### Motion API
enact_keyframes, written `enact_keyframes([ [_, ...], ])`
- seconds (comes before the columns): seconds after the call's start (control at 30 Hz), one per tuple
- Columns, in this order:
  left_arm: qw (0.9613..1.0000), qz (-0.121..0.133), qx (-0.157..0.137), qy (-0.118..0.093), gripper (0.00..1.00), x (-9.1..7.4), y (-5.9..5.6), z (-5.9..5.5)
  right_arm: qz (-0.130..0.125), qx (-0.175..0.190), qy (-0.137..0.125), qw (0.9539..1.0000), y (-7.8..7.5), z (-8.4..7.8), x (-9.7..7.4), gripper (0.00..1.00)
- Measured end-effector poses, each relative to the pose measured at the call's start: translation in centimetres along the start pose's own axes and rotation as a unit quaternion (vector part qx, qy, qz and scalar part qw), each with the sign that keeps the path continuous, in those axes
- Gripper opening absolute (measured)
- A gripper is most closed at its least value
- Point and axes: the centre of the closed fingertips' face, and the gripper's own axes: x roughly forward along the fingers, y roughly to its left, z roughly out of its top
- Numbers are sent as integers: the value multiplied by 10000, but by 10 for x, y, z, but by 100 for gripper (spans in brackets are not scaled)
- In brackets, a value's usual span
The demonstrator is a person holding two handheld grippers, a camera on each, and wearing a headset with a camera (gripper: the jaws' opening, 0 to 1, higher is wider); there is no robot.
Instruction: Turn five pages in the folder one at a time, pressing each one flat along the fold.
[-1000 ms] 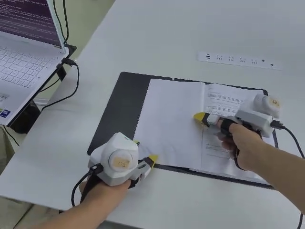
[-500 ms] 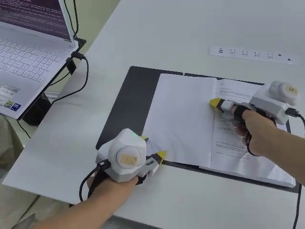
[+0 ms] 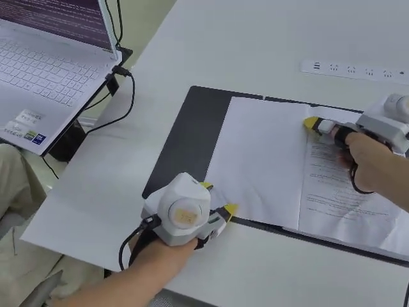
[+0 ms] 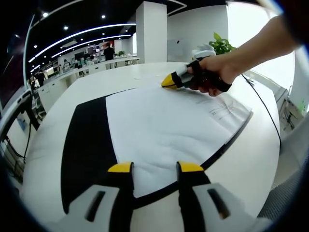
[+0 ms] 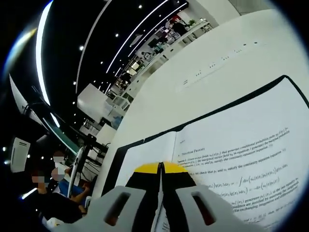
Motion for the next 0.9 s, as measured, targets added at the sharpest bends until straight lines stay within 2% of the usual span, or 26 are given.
enact_keyframes([
  [0.33, 10000, 18, -16, -20, 33, 0, 0, 0, -42, 69, -194, 9998, -6, 17, 15, 0],
  [0.77, 10000, 26, -21, -16, 33, 0, -1, 1, -190, -143, -494, 9985, -12, 39, 31, 0],
  [0.9, 10000, 27, -22, -15, 33, 0, -1, 1, -222, -233, -498, 9982, -13, 40, 32, 0],
])
